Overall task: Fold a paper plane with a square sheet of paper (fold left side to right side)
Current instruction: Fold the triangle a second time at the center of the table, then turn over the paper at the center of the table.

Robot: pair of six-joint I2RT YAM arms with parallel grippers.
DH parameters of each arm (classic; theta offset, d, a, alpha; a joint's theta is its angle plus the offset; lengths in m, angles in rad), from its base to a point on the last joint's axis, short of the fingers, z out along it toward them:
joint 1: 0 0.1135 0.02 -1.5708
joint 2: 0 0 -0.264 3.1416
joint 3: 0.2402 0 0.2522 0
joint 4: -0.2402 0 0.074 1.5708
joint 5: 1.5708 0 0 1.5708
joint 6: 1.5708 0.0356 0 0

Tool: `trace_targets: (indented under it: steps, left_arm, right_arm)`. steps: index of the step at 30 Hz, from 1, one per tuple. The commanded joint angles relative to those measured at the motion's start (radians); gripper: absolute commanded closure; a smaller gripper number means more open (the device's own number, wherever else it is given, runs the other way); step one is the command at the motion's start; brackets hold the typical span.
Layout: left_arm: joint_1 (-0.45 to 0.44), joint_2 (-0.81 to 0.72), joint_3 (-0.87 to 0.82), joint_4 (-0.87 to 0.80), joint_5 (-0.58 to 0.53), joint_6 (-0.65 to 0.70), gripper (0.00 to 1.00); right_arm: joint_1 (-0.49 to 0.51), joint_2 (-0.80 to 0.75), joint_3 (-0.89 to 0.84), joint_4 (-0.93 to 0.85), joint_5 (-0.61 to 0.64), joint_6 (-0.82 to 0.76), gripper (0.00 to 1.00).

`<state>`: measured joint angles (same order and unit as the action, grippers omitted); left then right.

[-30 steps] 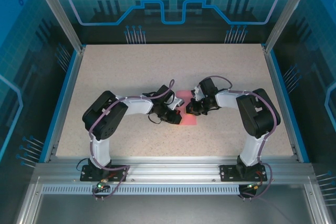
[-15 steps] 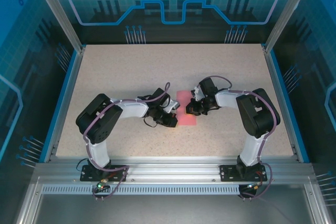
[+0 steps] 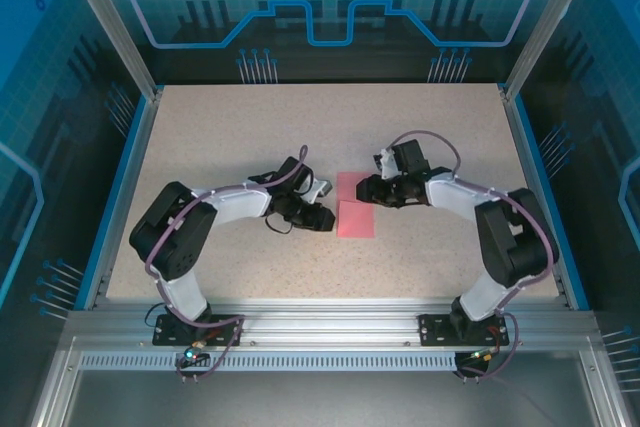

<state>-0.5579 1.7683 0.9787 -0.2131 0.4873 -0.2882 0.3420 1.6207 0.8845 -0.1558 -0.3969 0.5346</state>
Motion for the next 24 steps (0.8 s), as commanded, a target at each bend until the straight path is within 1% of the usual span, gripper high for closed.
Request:
trace_targets:
  steps: [1, 3, 6, 9, 11, 13, 14, 17, 19, 21, 24]
  left_arm:
    - [0.010, 0.033, 0.073, 0.039, 0.029, -0.018, 0.54]
    - [0.009, 0.070, 0.105, 0.041, 0.035, -0.016, 0.49]
    - [0.010, 0.123, 0.142, 0.048, 0.027, -0.011, 0.46]
    - [0.010, 0.169, 0.186, 0.039, 0.009, -0.003, 0.45]
    - [0.010, 0.193, 0.210, 0.035, 0.002, 0.001, 0.46]
    - [0.010, 0.207, 0.228, 0.036, 0.006, 0.004, 0.51]
    - [0.009, 0.208, 0.230, 0.040, 0.005, 0.004, 0.56]
    - [0.009, 0.197, 0.223, 0.047, -0.012, 0.006, 0.75]
    - [0.009, 0.185, 0.210, 0.050, -0.028, 0.009, 0.85]
    - [0.010, 0.167, 0.190, 0.055, -0.051, 0.008, 0.90]
    - [0.010, 0.142, 0.159, 0.065, -0.073, 0.008, 0.91]
  right_arm:
    - [-0.032, -0.069, -0.090, 0.022, 0.052, 0.005, 0.46]
    - [-0.053, -0.109, -0.137, 0.053, 0.040, 0.021, 0.37]
    - [-0.074, -0.152, -0.190, 0.088, 0.021, 0.041, 0.28]
    - [-0.080, -0.180, -0.215, 0.096, 0.009, 0.047, 0.24]
    - [-0.081, -0.190, -0.222, 0.093, 0.000, 0.045, 0.23]
    - [-0.081, -0.195, -0.226, 0.090, -0.011, 0.044, 0.24]
    - [-0.081, -0.193, -0.225, 0.086, -0.016, 0.042, 0.24]
    - [-0.081, -0.174, -0.219, 0.083, -0.040, 0.038, 0.26]
    - [-0.080, -0.155, -0.216, 0.092, -0.059, 0.045, 0.27]
    - [-0.076, -0.131, -0.207, 0.104, -0.079, 0.055, 0.28]
    - [-0.062, -0.089, -0.191, 0.130, -0.101, 0.073, 0.29]
